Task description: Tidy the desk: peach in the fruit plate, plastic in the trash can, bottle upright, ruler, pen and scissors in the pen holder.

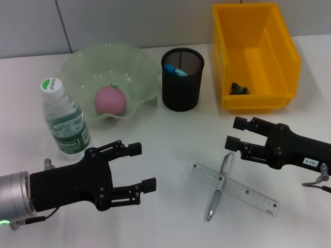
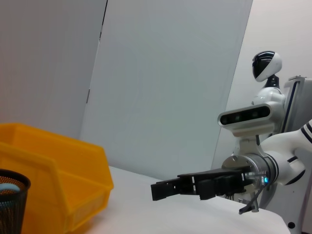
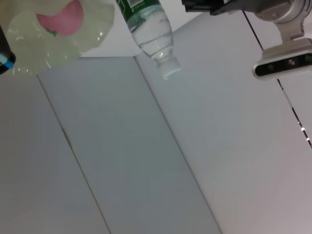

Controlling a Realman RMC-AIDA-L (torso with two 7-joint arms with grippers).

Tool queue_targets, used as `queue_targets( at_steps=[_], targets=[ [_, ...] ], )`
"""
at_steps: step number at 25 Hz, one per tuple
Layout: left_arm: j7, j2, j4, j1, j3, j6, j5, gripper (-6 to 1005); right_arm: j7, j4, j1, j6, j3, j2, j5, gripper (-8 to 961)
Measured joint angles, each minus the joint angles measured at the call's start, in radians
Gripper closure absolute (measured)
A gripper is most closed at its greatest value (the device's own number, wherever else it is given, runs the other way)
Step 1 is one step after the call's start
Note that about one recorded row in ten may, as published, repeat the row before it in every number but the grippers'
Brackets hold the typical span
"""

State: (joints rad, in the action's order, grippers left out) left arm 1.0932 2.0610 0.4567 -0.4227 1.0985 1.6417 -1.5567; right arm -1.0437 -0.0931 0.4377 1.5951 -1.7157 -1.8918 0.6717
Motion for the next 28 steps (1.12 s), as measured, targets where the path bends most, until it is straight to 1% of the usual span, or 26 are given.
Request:
queue_targets(
  at_steps=[1,2,3,4,7,8,9,10,11,12,13,14,15,17,18,19,20,22,23,24,25,27,28],
  targets=[
    [-0.005,0.0,0.005,0.0,0.001,-0.002,0.0,138,-0.004,-0.004,0.002,0.001,0.0,0.001,0.0,157],
    [-0.006,0.0,0.01,0.0,0.001,-0.006,0.0,138,-0.024,-0.008,0.011,0.003,-0.002,0.01,0.002,157],
    [-0.006,0.0,0.01,0.0,0.001,-0.006,0.0,138,-0.024,-0.008,0.011,0.003,-0.002,0.01,0.002,157],
    [-0.006,0.0,0.01,0.0,0.001,-0.006,0.0,138,-0.049,-0.009,0.021,0.004,-0.004,0.018,0.006,157],
    [-0.011,0.001,0.011,0.0,0.0,-0.018,0.0,138,-0.154,-0.019,0.063,0.011,-0.003,0.058,0.056,157],
    [-0.013,0.001,0.011,-0.001,-0.001,-0.02,0.0,138,-0.201,-0.032,0.083,0.013,-0.001,0.076,0.095,157],
    [-0.013,0.001,0.011,-0.001,-0.001,-0.02,0.0,138,-0.28,-0.061,0.12,0.013,0.001,0.107,0.161,157],
    [-0.015,0.001,0.011,-0.001,-0.002,-0.023,0.0,138,-0.28,-0.061,0.12,0.013,0.001,0.107,0.161,157],
    [-0.016,0.001,0.011,-0.002,-0.004,-0.028,0.0,138,-0.326,-0.076,0.139,0.01,0.002,0.123,0.192,157],
    [-0.016,0.001,0.014,-0.002,-0.007,-0.031,0.0,138,-0.419,-0.111,0.181,0.004,0.012,0.154,0.255,157],
    [-0.016,0.001,0.014,-0.002,-0.007,-0.031,0.0,138,-0.419,-0.111,0.181,0.004,0.012,0.154,0.255,157],
    [-0.016,0.001,0.016,-0.002,-0.008,-0.033,0.0,138,-0.489,-0.137,0.211,0.0,0.034,0.173,0.32,158],
    [-0.016,0.001,0.018,-0.001,-0.008,-0.034,0.0,138,-0.489,-0.137,0.211,0.0,0.034,0.173,0.32,158],
    [-0.016,0.001,0.019,0.0,-0.008,-0.041,0.0,138,-0.585,-0.198,0.247,-0.015,0.101,0.188,0.459,158],
    [-0.016,0.002,0.019,0.0,-0.008,-0.045,0.0,138,-0.629,-0.233,0.257,-0.023,0.132,0.19,0.53,158],
    [-0.016,0.002,0.019,0.0,-0.008,-0.045,0.0,138,-0.746,-0.353,0.267,-0.045,0.213,0.181,0.723,158],
    [-0.016,0.002,0.019,-0.001,-0.008,-0.046,0.0,138,-0.746,-0.353,0.267,-0.045,0.213,0.181,0.723,158],
    [-0.016,0.002,0.019,-0.002,-0.008,-0.047,0.0,138,-0.877,-0.514,0.262,-0.055,0.31,0.146,0.963,158],
    [-0.016,0.002,0.019,-0.003,-0.008,-0.05,0.0,138,-0.934,-0.603,0.258,-0.052,0.362,0.119,1.076,158],
    [-0.016,0.002,0.019,-0.003,-0.006,-0.053,0.0,138,-1.013,-0.756,0.256,-0.025,0.458,0.053,1.311,158],
    [-0.016,0.002,0.019,-0.003,-0.006,-0.053,0.0,138,-1.013,-0.756,0.256,-0.025,0.458,0.053,1.311,158],
    [-0.016,0.002,0.019,-0.003,-0.003,-0.056,0.0,138,-1.042,-0.855,0.272,0.015,0.537,-0.015,1.488,158],
    [-0.016,0.003,0.019,-0.003,-0.003,-0.057,0.0,138,-1.047,-0.884,0.287,0.036,0.568,-0.043,1.562,159]
  ],
)
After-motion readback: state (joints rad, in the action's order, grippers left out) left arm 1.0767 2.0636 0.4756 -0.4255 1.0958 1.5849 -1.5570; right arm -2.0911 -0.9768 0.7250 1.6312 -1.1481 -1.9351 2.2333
